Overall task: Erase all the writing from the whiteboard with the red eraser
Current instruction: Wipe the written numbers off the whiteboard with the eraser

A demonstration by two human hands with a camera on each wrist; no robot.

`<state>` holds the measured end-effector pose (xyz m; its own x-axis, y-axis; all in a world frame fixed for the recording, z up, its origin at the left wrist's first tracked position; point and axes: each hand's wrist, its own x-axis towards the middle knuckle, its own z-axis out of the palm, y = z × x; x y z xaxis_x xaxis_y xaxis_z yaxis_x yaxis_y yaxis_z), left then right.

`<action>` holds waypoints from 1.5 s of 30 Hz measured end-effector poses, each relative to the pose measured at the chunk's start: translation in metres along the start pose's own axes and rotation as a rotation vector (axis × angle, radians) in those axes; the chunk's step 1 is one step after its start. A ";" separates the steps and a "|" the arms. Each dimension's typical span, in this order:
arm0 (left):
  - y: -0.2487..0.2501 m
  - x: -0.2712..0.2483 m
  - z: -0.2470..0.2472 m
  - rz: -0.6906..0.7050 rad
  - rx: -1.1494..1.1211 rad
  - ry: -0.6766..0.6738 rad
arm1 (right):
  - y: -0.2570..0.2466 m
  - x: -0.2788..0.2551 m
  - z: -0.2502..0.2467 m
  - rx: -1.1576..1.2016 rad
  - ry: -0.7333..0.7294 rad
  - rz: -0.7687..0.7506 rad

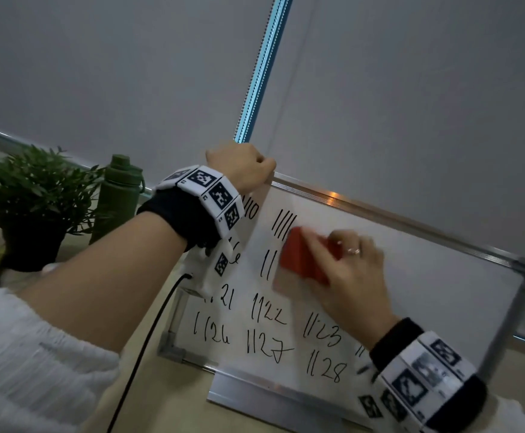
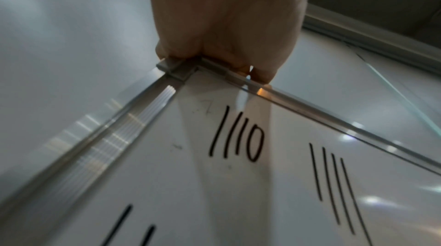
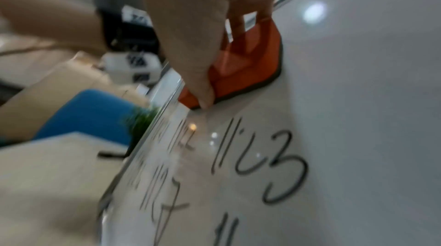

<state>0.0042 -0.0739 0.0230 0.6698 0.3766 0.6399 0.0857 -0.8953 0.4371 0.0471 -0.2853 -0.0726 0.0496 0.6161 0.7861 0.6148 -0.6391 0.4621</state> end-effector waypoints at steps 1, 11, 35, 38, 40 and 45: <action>0.000 -0.001 0.000 0.003 0.001 0.000 | -0.009 -0.011 0.005 -0.017 -0.046 -0.122; -0.003 0.000 0.000 0.014 -0.006 0.006 | -0.008 0.028 0.005 -0.022 0.061 0.110; -0.008 -0.001 -0.011 0.033 -0.139 -0.111 | -0.026 0.068 -0.001 -0.052 0.025 0.032; -0.013 -0.002 -0.015 0.066 -0.140 -0.161 | -0.044 0.050 0.010 -0.033 0.021 -0.008; -0.014 -0.004 -0.018 0.085 -0.121 -0.179 | -0.055 0.026 0.016 -0.030 -0.077 -0.194; -0.012 -0.009 -0.020 0.110 -0.118 -0.173 | -0.047 0.048 0.006 -0.045 -0.041 -0.177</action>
<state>-0.0176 -0.0617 0.0253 0.7875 0.2232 0.5746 -0.0747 -0.8907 0.4484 0.0251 -0.2234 -0.0589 -0.0236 0.7381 0.6743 0.5806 -0.5390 0.6103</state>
